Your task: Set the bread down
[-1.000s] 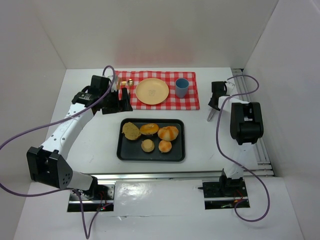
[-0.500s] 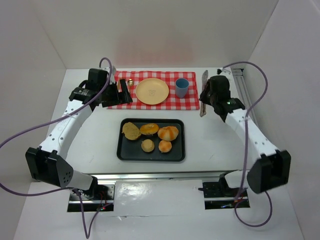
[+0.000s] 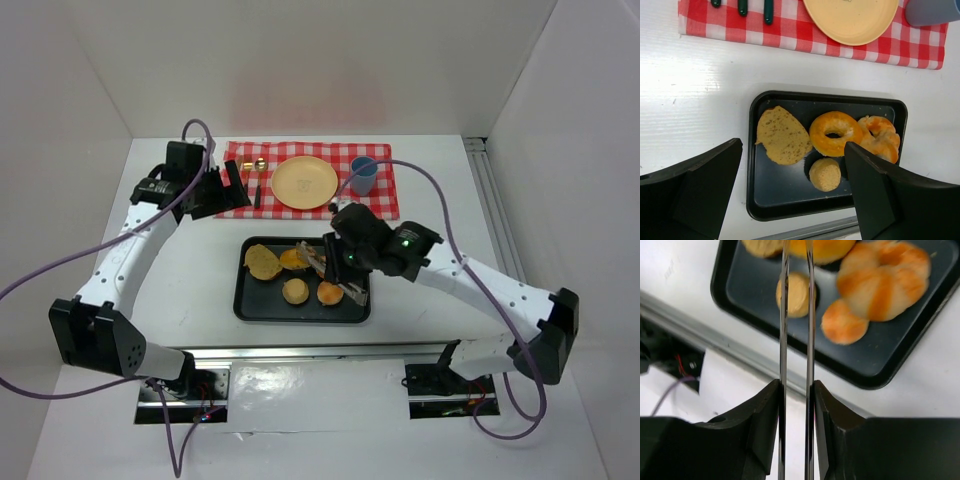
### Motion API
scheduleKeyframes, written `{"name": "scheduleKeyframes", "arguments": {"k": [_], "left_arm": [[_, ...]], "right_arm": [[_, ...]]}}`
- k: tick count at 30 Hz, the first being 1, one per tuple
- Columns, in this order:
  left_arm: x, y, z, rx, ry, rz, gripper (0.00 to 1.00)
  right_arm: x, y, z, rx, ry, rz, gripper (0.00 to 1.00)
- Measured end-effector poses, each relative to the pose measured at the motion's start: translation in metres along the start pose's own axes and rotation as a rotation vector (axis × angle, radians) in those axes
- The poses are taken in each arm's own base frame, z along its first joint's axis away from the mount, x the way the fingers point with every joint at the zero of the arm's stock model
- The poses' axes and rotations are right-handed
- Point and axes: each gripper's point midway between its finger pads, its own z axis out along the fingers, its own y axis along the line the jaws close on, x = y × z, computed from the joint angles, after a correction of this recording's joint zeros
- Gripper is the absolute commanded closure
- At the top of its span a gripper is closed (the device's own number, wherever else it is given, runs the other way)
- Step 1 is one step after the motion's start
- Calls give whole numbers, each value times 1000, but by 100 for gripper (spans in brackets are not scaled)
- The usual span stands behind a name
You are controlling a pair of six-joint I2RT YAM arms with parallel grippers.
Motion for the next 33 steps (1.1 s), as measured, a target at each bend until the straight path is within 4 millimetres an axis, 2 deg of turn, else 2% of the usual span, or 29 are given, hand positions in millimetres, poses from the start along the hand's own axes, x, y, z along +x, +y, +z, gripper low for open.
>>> {"name": "scheduleKeyframes", "arguments": {"k": [3, 8, 13, 19, 24, 33], "left_arm": [[2, 7, -2, -15, 2, -13, 4], [4, 9, -8, -16, -10, -30, 4], [10, 13, -9, -22, -3, -36, 4], [17, 16, -7, -31, 16, -38, 4], [17, 16, -7, -31, 16, -37, 4], [19, 21, -6, -40, 21, -43, 4]], "right_arm": [[16, 15, 7, 15, 79, -41, 58], [27, 11, 9, 59, 134, -31, 47], [24, 15, 10, 76, 141, -16, 40], [22, 18, 14, 88, 141, 23, 40], [19, 18, 16, 93, 133, 52, 36], [19, 12, 33, 126, 152, 84, 33]]}}
